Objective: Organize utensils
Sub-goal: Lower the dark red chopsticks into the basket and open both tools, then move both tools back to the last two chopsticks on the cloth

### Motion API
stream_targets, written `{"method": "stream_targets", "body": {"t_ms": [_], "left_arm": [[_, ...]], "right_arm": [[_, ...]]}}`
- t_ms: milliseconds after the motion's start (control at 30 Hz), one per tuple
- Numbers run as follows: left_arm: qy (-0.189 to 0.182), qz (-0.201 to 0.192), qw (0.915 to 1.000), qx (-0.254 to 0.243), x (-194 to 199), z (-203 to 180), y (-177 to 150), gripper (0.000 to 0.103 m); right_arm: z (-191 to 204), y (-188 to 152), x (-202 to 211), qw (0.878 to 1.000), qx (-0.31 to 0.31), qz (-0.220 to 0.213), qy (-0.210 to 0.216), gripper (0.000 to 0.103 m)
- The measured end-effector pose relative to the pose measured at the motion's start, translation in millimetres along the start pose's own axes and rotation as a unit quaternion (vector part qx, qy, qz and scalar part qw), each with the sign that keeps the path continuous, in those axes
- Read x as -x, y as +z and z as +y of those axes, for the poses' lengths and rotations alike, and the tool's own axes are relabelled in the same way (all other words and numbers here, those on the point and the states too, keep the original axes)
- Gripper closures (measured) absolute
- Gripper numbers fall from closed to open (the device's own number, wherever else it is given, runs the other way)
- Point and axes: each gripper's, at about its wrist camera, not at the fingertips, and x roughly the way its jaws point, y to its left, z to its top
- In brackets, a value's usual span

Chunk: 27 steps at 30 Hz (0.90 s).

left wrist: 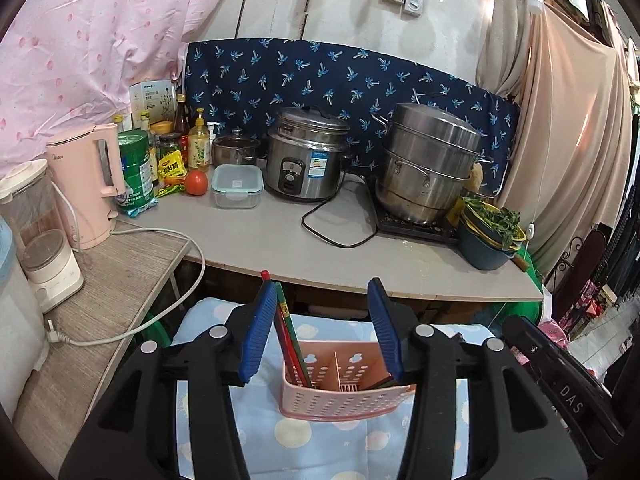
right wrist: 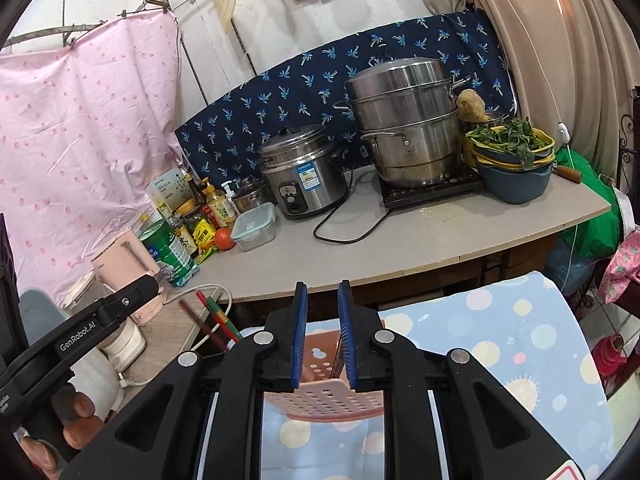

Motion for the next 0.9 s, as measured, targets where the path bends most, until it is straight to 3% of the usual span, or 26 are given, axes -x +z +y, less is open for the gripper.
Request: {"method": "stream_targets", "body": {"t_ms": [433,900], "left_arm": [[0.012,0.024,0.999,-0.036,42,-13,-44,0.051],[0.028,0.085,0.9952,-0.041,76,-6,-131,0.051]], "right_arm": [[6,-58,51,0.999,0.003,0.035,0.012,0.082],[-3,-154,91,0.995,0.001,0.102,0.013,0.082]]}}
